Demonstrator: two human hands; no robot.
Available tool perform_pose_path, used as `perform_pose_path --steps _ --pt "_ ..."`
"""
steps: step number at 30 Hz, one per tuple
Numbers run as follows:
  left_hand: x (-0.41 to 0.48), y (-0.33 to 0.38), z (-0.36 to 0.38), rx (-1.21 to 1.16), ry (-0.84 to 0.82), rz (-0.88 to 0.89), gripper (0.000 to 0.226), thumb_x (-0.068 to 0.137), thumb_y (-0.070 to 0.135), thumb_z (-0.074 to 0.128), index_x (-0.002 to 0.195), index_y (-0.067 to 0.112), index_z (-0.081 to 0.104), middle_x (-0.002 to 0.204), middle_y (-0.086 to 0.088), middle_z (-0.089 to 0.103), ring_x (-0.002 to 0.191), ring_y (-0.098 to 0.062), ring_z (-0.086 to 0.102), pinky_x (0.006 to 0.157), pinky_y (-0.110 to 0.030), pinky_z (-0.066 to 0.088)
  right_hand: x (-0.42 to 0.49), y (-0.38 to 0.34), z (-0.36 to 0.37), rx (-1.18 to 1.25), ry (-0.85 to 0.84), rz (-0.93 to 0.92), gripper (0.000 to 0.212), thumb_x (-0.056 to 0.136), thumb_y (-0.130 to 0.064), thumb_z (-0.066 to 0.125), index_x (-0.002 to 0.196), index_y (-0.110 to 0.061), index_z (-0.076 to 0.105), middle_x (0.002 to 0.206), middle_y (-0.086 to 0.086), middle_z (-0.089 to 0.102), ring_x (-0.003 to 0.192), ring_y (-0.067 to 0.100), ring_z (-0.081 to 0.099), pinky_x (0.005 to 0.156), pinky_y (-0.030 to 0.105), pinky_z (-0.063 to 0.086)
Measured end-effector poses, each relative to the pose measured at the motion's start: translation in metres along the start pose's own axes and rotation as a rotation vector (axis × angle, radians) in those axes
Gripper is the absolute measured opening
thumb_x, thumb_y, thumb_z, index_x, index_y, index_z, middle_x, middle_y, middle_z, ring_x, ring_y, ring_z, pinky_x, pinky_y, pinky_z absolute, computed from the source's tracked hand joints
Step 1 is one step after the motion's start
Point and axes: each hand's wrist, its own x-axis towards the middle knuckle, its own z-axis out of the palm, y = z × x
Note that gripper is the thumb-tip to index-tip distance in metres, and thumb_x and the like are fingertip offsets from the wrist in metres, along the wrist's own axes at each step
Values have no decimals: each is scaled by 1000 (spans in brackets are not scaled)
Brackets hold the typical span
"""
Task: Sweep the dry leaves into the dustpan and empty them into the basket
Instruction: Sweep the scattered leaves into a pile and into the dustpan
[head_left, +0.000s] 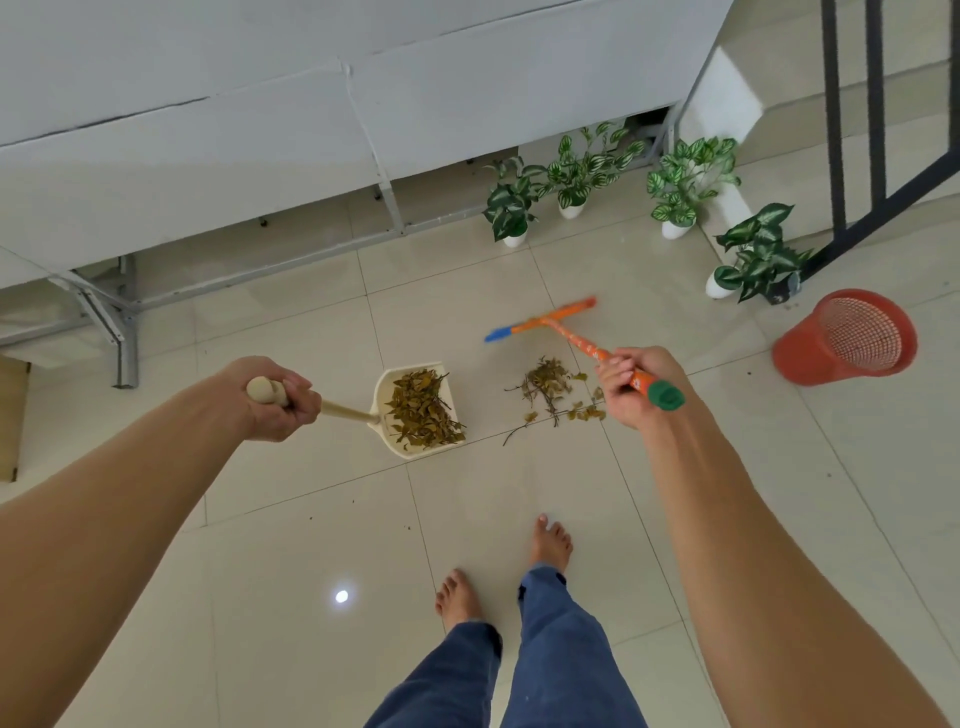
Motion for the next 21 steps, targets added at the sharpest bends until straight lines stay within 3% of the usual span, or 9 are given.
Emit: perform_pose_path --steps 7,9,12,13,14,15,16,18,21 --pt "-5 -5 17 95 17 -16 15 101 3 41 115 9 39 76 3 39 40 -5 35 33 -11 36 -1 19 2 231 80 -50 19 90 -3 40 88 8 55 56 1 48 29 6 42 27 13 36" --pt "-2 -2 20 156 104 14 15 101 2 41 114 9 40 76 2 40 40 -5 36 33 -11 36 -21 20 -10 199 62 -43 20 86 1 43 84 16 55 51 2 47 29 6 41 27 13 36" --pt "-1 -16 19 171 -10 -20 16 101 1 39 115 10 40 77 1 43 50 -4 40 37 -12 40 -49 16 -37 62 44 -20 21 93 -5 42 99 14 50 47 -1 45 28 3 41 27 12 33" --pt "18 -45 24 341 -12 -37 20 102 2 37 120 9 42 83 -5 51 60 -6 50 46 -17 50 -57 12 -44 -19 44 -19 18 96 -9 41 101 6 49 48 -2 44 28 2 41 26 12 32" --pt "33 -73 21 338 43 -157 30 105 4 33 134 6 41 106 -15 59 86 -13 64 70 -26 60 -64 10 -51 -135 60 -30 14 98 -11 40 99 -1 49 49 -3 44 29 1 40 25 12 31" --pt "72 -124 16 423 110 -118 44 109 9 28 152 2 30 141 -21 50 125 -22 59 103 -34 53 -71 8 -55 -268 101 -58 12 99 -13 41 93 -6 49 49 -4 43 29 0 39 24 12 29" --pt "111 -191 16 664 181 -21 53 111 12 24 161 0 14 163 -19 26 150 -27 36 123 -36 34 -76 6 -61 -405 166 -100 13 99 -14 42 89 -10 49 50 -4 43 29 -1 39 24 13 28" --pt "158 -286 17 749 204 -42 57 112 14 22 164 0 1 170 -15 6 160 -28 15 131 -35 16 -80 6 -71 -688 331 -191 8 96 -12 46 90 -14 52 55 -1 44 28 1 39 27 11 27" --pt "152 -274 23 609 207 53 58 112 12 24 164 -1 1 170 -16 6 160 -28 14 131 -35 15 -76 9 -80 -1046 547 -318 7 88 -7 50 91 -6 56 59 7 51 27 8 44 32 14 34"
